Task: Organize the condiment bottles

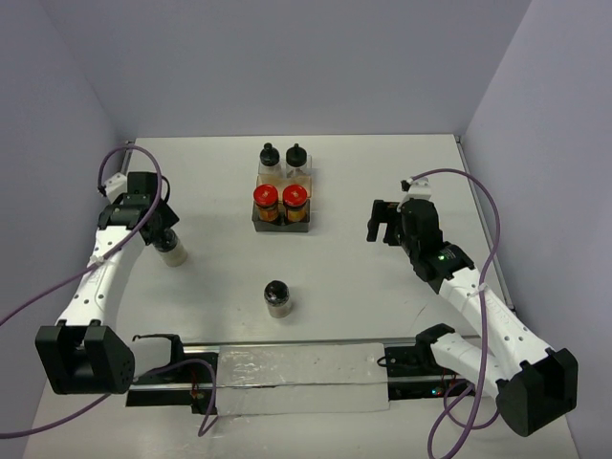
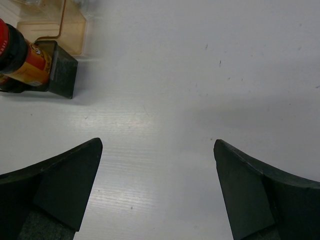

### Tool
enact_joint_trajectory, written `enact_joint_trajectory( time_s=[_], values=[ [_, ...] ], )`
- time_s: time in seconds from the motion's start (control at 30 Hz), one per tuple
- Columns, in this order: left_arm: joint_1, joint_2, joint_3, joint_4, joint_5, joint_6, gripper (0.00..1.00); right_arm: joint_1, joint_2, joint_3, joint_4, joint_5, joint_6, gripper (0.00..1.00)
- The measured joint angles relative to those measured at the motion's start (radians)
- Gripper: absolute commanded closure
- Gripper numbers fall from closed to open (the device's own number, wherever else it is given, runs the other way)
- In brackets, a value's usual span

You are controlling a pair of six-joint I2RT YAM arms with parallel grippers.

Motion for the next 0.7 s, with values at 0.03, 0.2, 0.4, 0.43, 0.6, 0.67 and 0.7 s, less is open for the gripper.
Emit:
enact_joint_trajectory(
  time_s=[0.03,0.2,0.4,0.43,0.6,0.67,0.7],
  values=[
    [0.003,0.002,-0.009,0.014,0.012,-0.003,0.0,0.0,0.0,0.0,0.0,0.0,0.0,0.0],
    [0.016,0.015,-0.071,0.088,0.081,-0.009,0.0,0.0,0.0,-0.002,0.001,-0.004,0.0,0.0],
    [0.017,0.047,-0.112,0.146,0.123,-0.025,0.01,0.0,0.0,-0.002,0.001,-0.003,0.0,0.0],
    [0.017,0.051,-0.117,0.156,0.127,-0.026,0.01,0.0,0.0,-0.002,0.001,-0.003,0.0,0.0],
    [0.022,0.091,-0.125,0.189,0.147,-0.042,0.0,0.0,0.001,-0.002,0.001,-0.006,0.0,0.0],
    [0.024,0.106,-0.125,0.198,0.148,-0.053,0.0,0.0,0.002,-0.004,0.002,-0.007,0.0,0.0],
    [0.026,0.113,-0.125,0.201,0.148,-0.059,0.0,0.0,0.003,-0.006,0.001,-0.007,0.0,0.0]
  ],
)
